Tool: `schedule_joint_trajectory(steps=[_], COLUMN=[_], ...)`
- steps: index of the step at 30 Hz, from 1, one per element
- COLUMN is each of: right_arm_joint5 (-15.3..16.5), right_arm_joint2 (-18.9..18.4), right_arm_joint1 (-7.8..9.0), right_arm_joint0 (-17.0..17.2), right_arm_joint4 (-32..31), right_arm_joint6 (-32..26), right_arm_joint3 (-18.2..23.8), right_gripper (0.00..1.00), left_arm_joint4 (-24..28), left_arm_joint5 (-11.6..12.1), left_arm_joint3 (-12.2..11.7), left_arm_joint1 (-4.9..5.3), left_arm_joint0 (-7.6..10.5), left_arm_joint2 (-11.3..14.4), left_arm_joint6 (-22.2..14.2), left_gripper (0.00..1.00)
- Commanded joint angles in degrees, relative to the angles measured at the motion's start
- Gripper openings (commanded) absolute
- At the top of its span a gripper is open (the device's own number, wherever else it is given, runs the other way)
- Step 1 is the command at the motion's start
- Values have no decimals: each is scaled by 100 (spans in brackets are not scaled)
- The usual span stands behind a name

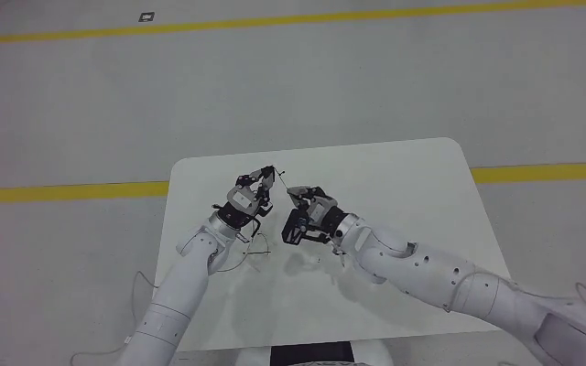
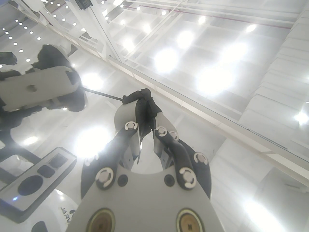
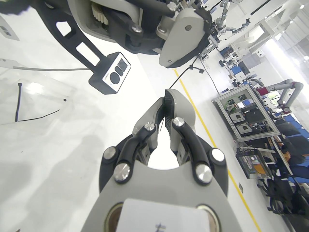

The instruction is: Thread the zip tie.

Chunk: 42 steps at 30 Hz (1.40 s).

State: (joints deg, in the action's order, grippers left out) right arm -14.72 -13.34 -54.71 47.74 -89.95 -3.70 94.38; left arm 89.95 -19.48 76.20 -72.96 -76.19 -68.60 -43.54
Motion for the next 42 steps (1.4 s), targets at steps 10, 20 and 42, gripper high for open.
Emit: schedule_joint_trajectory(steps=[10,20,42], right_arm_joint5=[-476,-466,-446], right_arm_joint2=[15,-808,-485], right_arm_joint1=[48,40,287], right_arm_joint0=[89,702,291], right_arm_joint4=[45,4,0], right_arm_joint6=[-66,-13,-170], right_arm_joint3=[196,349,454], right_gripper=[0,0,0], left_arm_joint4=[0,0,0], left_arm_joint5=[0,0,0], left_arm_joint3=[0,0,0], left_arm_joint1=[0,0,0], left_arm_joint0=[0,0,0], left_arm_joint2=[0,0,0], left_arm_joint6=[0,0,0], left_gripper=[0,0,35])
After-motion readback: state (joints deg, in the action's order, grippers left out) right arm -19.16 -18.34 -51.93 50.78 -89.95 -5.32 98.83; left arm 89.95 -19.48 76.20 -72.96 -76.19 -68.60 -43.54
